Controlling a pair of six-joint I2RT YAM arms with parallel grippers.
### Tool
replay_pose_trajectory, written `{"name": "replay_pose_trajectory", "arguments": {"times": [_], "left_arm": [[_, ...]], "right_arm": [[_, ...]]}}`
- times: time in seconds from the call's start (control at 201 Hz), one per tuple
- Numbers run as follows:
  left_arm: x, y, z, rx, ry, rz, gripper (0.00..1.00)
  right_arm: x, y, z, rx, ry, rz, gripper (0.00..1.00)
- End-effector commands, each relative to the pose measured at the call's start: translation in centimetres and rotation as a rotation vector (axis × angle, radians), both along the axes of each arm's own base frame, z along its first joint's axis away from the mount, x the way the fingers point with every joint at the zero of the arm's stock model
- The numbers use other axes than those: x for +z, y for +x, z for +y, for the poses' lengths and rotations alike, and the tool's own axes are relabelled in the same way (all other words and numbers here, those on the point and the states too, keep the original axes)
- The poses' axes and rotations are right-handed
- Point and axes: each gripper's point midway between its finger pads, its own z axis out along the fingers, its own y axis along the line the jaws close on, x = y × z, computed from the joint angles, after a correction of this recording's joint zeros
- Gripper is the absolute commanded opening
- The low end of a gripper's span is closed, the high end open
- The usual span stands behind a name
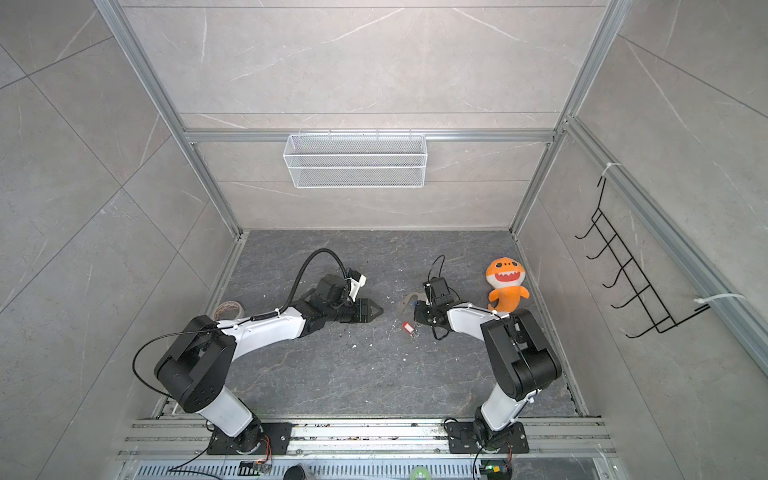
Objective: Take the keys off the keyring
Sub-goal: 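Lift the key plate upright with the right gripper toward the left gripper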
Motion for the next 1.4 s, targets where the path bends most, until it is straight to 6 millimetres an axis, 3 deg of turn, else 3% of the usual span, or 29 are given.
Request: {"name": "replay_pose_trajectory", "arguments": {"times": [0.0, 0.199, 0.394, 0.633, 0.857, 1.026, 1.26, 1.395], "left_arm": [[1.9, -0.5, 0.2, -0.025, -0.019, -0.046, 0.56], [2.1, -0.6, 0.8, -0.012, -0.005, -0.063, 0.56], [2.7, -0.4, 2.0, 0.019, -0.031, -0.083, 0.57], [5.2, -0.1, 3.0, 0.031, -0.237, -0.092, 0.62], [9.0, -1.3, 2.5, -0.025, -0.408, -0.165, 0.65], [10.9, -1.8, 3.2, -0.021, -0.42, -0.24, 0.65], [10.7, -1.5, 3.7, 0.013, -0.378, -0.239, 0.49], [10.9, -1.2, 3.7, 0.025, -0.363, -0.231, 0.46]], "right_arm": [[1.2, -0.7, 0.1, 0.048, -0.022, -0.028, 0.11], [4.1, -0.5, 1.6, 0.119, 0.022, -0.101, 0.0], [7.9, -0.6, 3.6, 0.207, 0.105, -0.214, 0.0], [13.8, -1.6, 6.7, 0.318, 0.253, -0.346, 0.0], [17.5, -2.8, 9.2, 0.399, 0.342, -0.392, 0.0], [19.6, -3.5, 10.4, 0.436, 0.389, -0.418, 0.0], [21.0, -4.3, 11.8, 0.474, 0.431, -0.429, 0.0], [21.8, -4.8, 12.3, 0.493, 0.45, -0.438, 0.0]]}}
